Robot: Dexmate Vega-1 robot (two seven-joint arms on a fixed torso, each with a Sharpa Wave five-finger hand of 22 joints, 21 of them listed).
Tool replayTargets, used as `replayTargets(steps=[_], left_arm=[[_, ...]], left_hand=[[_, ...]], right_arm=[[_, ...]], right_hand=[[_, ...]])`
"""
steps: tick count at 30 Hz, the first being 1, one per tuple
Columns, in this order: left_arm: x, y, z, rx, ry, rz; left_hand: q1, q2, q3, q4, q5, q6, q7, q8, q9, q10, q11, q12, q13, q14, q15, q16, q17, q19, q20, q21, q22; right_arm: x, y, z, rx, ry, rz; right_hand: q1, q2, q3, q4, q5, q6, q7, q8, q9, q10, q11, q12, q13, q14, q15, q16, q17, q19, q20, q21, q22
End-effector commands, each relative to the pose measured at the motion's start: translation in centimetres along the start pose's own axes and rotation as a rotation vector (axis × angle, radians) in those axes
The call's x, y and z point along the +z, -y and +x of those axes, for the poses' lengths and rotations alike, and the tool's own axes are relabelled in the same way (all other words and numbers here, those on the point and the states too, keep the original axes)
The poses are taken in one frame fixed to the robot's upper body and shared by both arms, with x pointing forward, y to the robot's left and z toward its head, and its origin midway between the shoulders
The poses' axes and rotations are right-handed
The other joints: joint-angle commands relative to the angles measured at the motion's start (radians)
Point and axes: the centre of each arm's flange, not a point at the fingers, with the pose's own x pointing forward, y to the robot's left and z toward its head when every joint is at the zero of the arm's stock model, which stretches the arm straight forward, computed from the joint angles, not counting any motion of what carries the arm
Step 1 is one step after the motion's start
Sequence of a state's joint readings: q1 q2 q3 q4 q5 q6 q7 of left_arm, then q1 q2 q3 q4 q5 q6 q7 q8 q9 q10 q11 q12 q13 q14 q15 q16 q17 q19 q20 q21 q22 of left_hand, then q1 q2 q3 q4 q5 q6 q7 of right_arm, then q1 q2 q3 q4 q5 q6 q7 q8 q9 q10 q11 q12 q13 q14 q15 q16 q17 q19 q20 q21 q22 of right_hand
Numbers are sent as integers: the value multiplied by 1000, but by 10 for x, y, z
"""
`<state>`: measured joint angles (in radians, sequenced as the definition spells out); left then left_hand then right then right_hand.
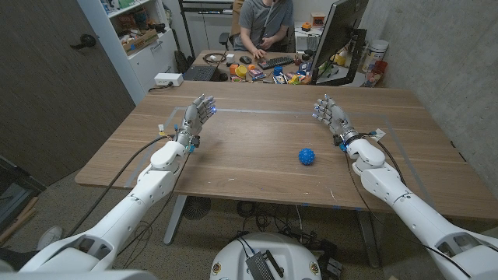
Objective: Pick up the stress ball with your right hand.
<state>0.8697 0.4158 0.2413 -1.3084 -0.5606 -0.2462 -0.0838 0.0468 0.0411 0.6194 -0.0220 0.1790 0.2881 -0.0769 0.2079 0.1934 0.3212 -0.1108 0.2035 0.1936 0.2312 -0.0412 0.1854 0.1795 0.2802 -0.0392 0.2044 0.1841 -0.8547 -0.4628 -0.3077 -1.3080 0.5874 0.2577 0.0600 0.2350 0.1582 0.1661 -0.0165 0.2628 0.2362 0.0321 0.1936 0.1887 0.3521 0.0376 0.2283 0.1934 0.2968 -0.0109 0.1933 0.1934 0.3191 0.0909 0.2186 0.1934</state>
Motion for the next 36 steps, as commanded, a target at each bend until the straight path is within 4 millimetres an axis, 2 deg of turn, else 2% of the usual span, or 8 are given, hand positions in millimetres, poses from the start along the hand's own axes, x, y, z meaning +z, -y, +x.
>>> replayTargets(steps=[1,8,15,22,27,33,36], left_arm=[[-6,-3,-3,-5,-28,14],[-6,-2,-1,-11,-28,12],[-1,-1,0,-15,-28,25],[5,0,0,-16,-24,35],[11,0,0,-14,-20,43],[22,-1,0,-15,-14,60],[24,0,0,-17,-12,65]], left_hand=[[7,5,6,1,4,11,2,7,4,8,-1,6,2,8,-89,4,4,7,-39,5,2],[7,5,7,1,4,11,1,7,4,8,4,6,2,8,-90,4,4,7,-38,5,2],[7,5,7,1,4,12,1,6,4,7,4,5,2,8,-89,4,4,7,-39,5,2],[7,5,7,1,4,12,2,5,4,6,2,4,2,6,-89,4,4,7,-39,5,2],[7,5,7,1,4,12,1,5,4,5,1,4,2,6,-88,4,4,6,-40,5,2],[7,6,7,1,4,12,2,4,4,5,2,4,2,5,-89,3,4,5,-40,5,2],[7,6,7,1,4,12,3,4,4,5,2,4,2,5,-88,3,4,4,-39,4,2]], right_arm=[[-2,-2,-1,-1,-6,0],[5,0,-1,20,19,-24],[41,5,-15,91,160,-179],[67,14,-33,121,232,-253],[72,15,-46,142,269,-324],[72,13,-62,170,328,-469],[75,12,-71,169,385,-578]], right_hand=[[12,-1,8,-1,5,7,-2,4,3,9,2,4,2,8,2,5,3,9,1,6,3],[15,-3,8,-4,4,5,-1,3,3,7,1,3,2,7,2,5,3,7,1,6,3],[45,-15,15,-27,6,-28,6,-6,2,-30,3,-11,2,-31,11,-9,0,-6,10,0,3],[62,-19,19,-39,7,-45,8,-8,2,-45,5,-16,2,-49,12,-13,-1,-10,9,-2,2],[72,-21,21,-46,8,-47,7,-6,3,-50,3,-17,2,-55,7,-13,-1,-10,7,-2,2],[108,-32,28,-74,16,-52,1,-2,3,-62,-3,-19,2,-68,6,-14,-4,-10,-4,-3,1],[130,-38,33,-91,22,-40,1,6,2,-57,18,-16,1,-69,7,-11,-6,-4,-14,-1,-1]])
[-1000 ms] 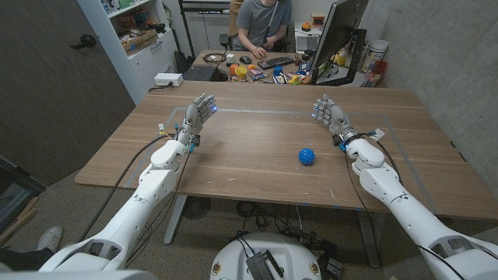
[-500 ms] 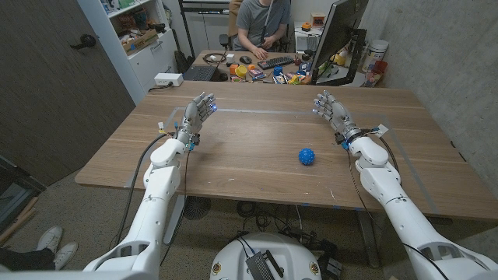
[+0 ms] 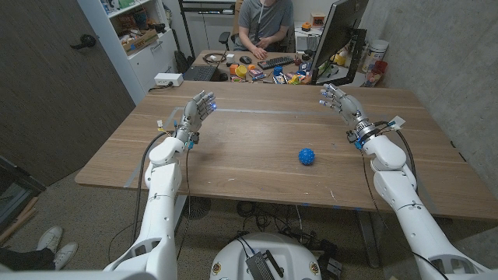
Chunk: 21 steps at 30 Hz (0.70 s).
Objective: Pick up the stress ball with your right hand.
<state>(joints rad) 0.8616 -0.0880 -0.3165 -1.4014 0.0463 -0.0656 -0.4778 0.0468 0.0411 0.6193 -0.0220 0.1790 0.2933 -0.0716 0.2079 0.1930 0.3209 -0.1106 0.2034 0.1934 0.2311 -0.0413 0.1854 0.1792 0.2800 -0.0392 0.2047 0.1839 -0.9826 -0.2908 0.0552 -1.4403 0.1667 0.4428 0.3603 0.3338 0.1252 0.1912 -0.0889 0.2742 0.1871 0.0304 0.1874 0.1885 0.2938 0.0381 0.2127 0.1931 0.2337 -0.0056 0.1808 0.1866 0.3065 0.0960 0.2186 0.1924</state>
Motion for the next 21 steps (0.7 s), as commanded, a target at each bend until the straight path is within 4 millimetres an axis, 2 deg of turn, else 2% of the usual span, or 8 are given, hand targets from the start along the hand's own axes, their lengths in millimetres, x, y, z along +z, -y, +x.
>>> replayTargets(steps=[1,2,4,5,8,16,21], left_arm=[[12,0,-1,-7,-2,25],[12,1,0,-10,-2,25],[12,2,1,-12,-1,25],[12,2,1,-14,0,25],[13,4,2,-20,-1,25],[16,5,4,-20,0,33],[18,4,5,-21,-4,40]], left_hand=[[7,6,8,1,4,6,-2,4,5,5,2,4,2,5,-87,4,4,5,-40,4,2],[7,6,8,1,4,6,-3,3,5,6,1,4,2,5,-88,3,4,5,-40,4,2],[7,6,8,1,4,6,-3,3,5,6,1,4,2,5,-88,4,4,5,-40,4,2],[7,6,8,1,4,7,-3,3,5,6,1,4,2,5,-87,3,4,4,-40,4,2],[7,6,8,1,4,8,-3,3,5,6,0,4,2,5,-87,4,4,3,-40,3,2],[8,6,8,1,4,8,0,3,5,7,2,5,2,3,-88,3,4,1,-41,3,2],[8,6,8,1,4,8,1,3,5,5,2,4,2,3,-88,3,4,0,-42,3,2]], right_arm=[[20,0,-28,64,133,-309],[21,0,-29,73,143,-338],[21,0,-31,87,162,-398],[22,-1,-32,94,178,-433],[25,-5,-33,111,229,-529],[24,-25,-38,181,360,-732],[15,-39,-44,192,406,-802]], right_hand=[[50,-10,10,-33,16,19,8,16,2,5,21,1,0,7,3,7,-1,25,-35,3,-1],[62,-15,11,-41,20,26,13,19,2,8,24,3,-1,9,1,8,-1,36,-52,6,-3],[68,-18,10,-46,23,29,14,19,2,13,27,5,-1,9,2,8,-2,42,-61,7,-3],[75,-21,10,-50,26,28,15,18,2,14,29,5,-2,9,2,7,-2,59,-76,13,-4],[82,-25,8,-54,30,28,17,17,2,15,27,5,-2,12,0,9,-2,84,-92,21,-4],[91,-34,5,-59,35,28,16,16,2,21,20,6,-3,22,-10,12,-2,98,-96,24,-4],[107,-43,1,-66,44,10,14,9,2,27,9,8,-3,53,-36,21,-2,123,-110,30,-4]])
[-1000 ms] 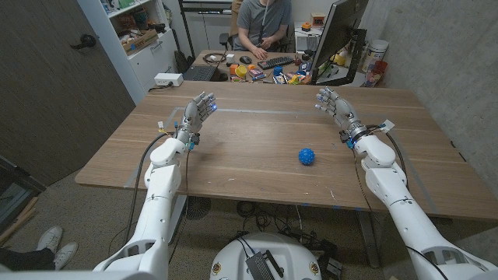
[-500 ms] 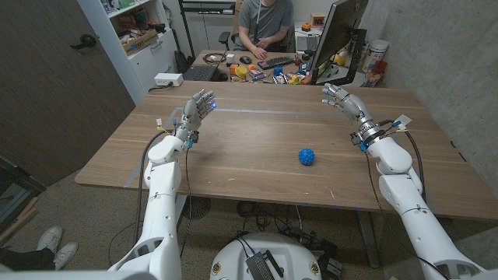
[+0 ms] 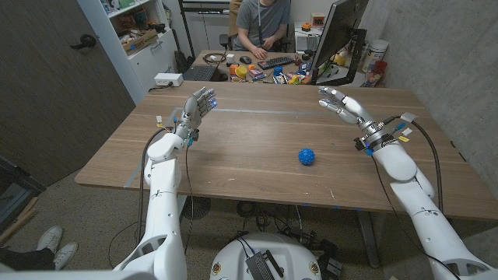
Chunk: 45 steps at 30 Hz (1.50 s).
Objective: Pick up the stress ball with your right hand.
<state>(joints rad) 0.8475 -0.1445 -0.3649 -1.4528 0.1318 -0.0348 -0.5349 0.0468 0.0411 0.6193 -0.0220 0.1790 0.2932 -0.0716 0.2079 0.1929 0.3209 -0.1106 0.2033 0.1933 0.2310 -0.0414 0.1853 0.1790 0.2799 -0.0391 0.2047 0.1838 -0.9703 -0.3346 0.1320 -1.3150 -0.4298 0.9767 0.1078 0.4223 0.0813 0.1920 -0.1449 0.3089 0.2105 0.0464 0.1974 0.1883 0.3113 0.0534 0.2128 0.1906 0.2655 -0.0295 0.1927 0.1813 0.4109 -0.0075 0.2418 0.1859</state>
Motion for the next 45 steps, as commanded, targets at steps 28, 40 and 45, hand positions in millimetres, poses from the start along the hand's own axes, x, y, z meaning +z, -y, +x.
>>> replayTargets(steps=[28,40,45], left_arm=[[16,3,7,-38,-49,53],[24,6,11,-48,-46,64],[29,8,12,-48,-43,74]], left_hand=[[8,6,9,1,4,9,2,1,5,6,3,4,2,1,-87,3,4,-2,-39,2,2],[8,6,10,1,4,11,2,1,5,6,3,4,2,1,-88,3,4,-2,-40,2,2],[8,6,10,1,3,10,3,1,5,7,3,4,2,0,-89,3,4,-3,-41,2,2]], right_arm=[[7,-83,-30,136,208,-249],[-6,-97,-34,193,148,-211],[-10,-99,-38,204,115,-183]], right_hand=[[59,10,6,-14,26,-4,-27,3,3,18,-30,8,-1,38,-37,10,7,31,-14,5,5],[64,15,4,-8,28,0,-34,4,3,17,-40,7,-1,48,-35,13,9,52,-4,11,5],[67,29,4,-1,29,1,-41,4,3,14,-61,6,-1,71,-29,20,12,80,6,20,6]])
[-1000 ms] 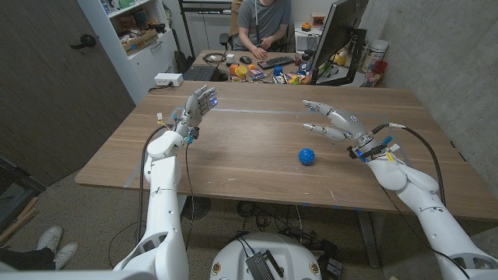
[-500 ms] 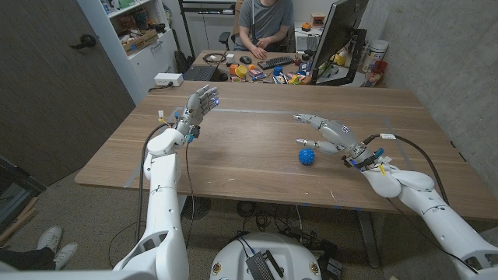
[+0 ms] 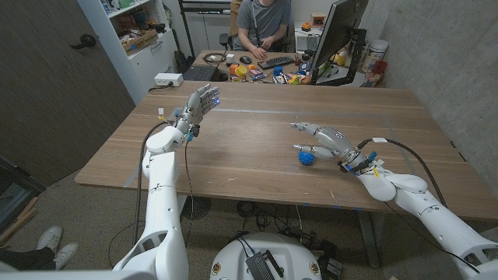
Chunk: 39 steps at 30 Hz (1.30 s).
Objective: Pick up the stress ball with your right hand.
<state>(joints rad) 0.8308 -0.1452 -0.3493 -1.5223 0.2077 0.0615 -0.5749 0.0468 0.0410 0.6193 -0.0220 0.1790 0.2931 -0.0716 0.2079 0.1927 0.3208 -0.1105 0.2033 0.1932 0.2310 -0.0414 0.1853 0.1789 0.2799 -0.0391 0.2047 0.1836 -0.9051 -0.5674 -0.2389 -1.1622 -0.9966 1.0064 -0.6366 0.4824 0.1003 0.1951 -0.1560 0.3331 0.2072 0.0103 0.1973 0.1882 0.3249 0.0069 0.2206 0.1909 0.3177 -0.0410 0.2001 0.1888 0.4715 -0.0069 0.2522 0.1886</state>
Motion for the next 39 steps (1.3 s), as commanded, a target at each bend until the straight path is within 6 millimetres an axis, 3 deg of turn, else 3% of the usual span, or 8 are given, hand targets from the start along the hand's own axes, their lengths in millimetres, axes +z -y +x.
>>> replayTargets(steps=[1,12,23,25,27,31,34,39], left_arm=[[10,2,2,-5,2,18],[14,6,4,-12,5,25],[18,11,7,-26,9,37],[19,12,7,-29,10,43],[21,14,8,-35,13,48],[24,16,9,-41,16,57],[26,17,10,-45,18,61],[27,18,11,-47,19,64]], left_hand=[[8,7,10,1,3,10,3,1,5,7,3,4,2,1,-88,3,4,-2,-41,3,2],[8,6,10,1,3,10,1,0,5,7,2,4,2,-1,-88,3,4,-3,-41,2,2],[8,6,11,0,3,15,-1,1,5,7,3,4,2,-1,-88,3,4,-3,-41,3,2],[9,6,11,0,3,16,-2,1,5,6,3,4,2,-1,-88,3,4,-3,-41,3,2],[9,6,11,0,3,17,-3,2,5,8,3,4,2,-1,-88,3,4,-4,-41,3,2],[8,6,11,0,3,27,-1,5,5,15,-1,7,2,0,-87,4,4,-4,-41,3,2],[7,6,10,1,3,33,-4,7,5,21,-3,9,2,2,-87,5,4,-4,-39,3,2],[4,6,9,3,2,43,-7,9,5,27,-2,11,3,7,-89,7,5,-4,-38,3,2]], right_arm=[[-6,-15,-7,54,-50,52],[-8,-17,-17,90,-72,68],[-11,-16,-28,128,-86,64],[-13,-15,-28,137,-79,50],[-18,-16,-29,154,-85,62],[-24,-16,-29,173,-86,65],[-28,-16,-28,182,-83,66],[-33,-15,-28,200,-69,49]], right_hand=[[5,13,0,13,5,4,-5,4,3,1,-15,-2,-1,22,-16,14,5,26,7,12,3],[-34,52,-12,52,-9,73,-30,24,4,32,-39,11,0,59,-2,23,14,59,10,20,6],[-13,44,-9,35,-15,127,-46,33,2,35,-49,9,-2,62,3,15,10,74,14,22,6],[15,39,0,15,-13,123,-40,28,1,23,-43,4,-2,59,9,8,5,75,14,21,5],[89,36,30,-21,-9,120,-37,18,0,1,-44,-7,-3,47,12,-8,-5,73,15,16,4],[159,47,68,-31,-8,107,-40,8,0,-32,-42,-19,-4,23,13,-20,-8,72,8,11,3],[222,35,99,-36,-12,86,-46,-2,0,-62,-59,-26,-4,4,18,-24,-9,69,-1,5,1],[267,9,116,-36,-17,57,-43,-10,0,-94,-66,-31,-3,-21,21,-27,-10,61,-12,-4,-1]])
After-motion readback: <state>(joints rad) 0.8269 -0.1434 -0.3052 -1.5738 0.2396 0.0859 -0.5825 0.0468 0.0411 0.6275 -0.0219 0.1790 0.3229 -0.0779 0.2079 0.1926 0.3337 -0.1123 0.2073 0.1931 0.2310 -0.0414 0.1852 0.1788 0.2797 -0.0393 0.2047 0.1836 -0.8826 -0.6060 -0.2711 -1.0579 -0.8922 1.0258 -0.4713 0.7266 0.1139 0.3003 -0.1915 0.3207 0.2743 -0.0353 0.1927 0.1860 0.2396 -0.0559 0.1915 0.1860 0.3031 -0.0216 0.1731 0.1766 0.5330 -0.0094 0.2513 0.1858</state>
